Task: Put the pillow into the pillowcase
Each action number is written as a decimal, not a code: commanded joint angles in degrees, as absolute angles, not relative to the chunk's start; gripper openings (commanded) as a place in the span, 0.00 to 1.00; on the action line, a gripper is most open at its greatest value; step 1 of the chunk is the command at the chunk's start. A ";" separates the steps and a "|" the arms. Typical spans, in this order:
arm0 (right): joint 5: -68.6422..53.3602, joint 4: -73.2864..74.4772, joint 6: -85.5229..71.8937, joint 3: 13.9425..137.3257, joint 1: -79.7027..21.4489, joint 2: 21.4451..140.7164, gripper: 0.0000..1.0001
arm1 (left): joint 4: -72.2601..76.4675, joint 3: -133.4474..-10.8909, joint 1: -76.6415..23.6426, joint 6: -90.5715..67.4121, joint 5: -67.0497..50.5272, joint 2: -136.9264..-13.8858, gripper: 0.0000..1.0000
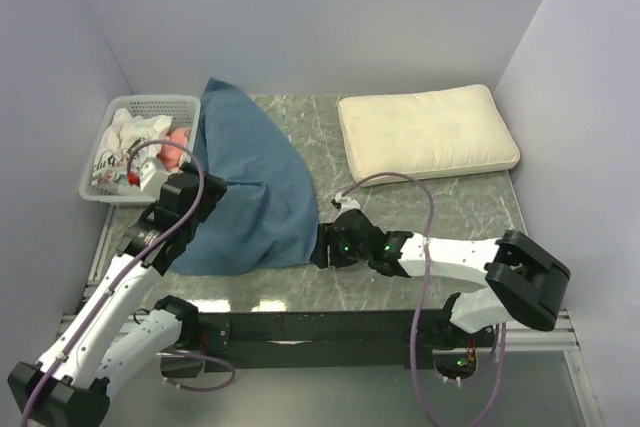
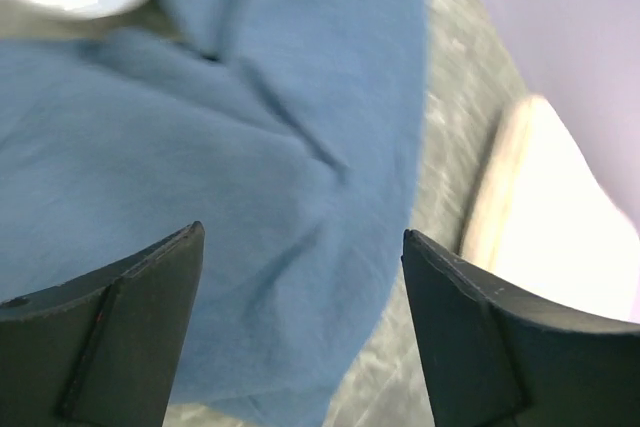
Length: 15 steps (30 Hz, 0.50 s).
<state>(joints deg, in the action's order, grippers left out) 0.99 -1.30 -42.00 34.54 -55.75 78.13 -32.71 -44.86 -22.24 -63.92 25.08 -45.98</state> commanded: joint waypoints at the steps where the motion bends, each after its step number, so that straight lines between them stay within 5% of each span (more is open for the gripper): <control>1: 5.89 -10.00 -46.49 33.93 -56.43 82.60 0.59 | -42.70 -40.00 -22.24 -78.37 35.41 -43.43 0.87; 7: 3.25 -13.28 -47.29 36.73 -56.51 89.64 0.59 | -42.29 -35.07 -22.15 -81.57 36.83 -38.15 0.88; 10: 7.62 -7.05 -45.45 39.54 -55.29 89.48 0.26 | -37.54 -34.10 -22.06 -76.93 33.59 -37.44 0.89; 11: 9.13 -4.86 -43.79 40.07 -54.24 88.52 0.03 | -36.05 -34.01 -22.06 -75.08 32.01 -37.35 0.90; 15: 11.68 4.98 -38.33 41.92 -40.74 78.87 0.00 | -21.67 -30.69 -22.06 -63.93 21.91 -36.21 0.87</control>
<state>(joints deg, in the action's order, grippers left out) 4.97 -4.05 -43.64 38.02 -51.77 87.57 -36.45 -33.26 -22.20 -74.39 30.68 -37.19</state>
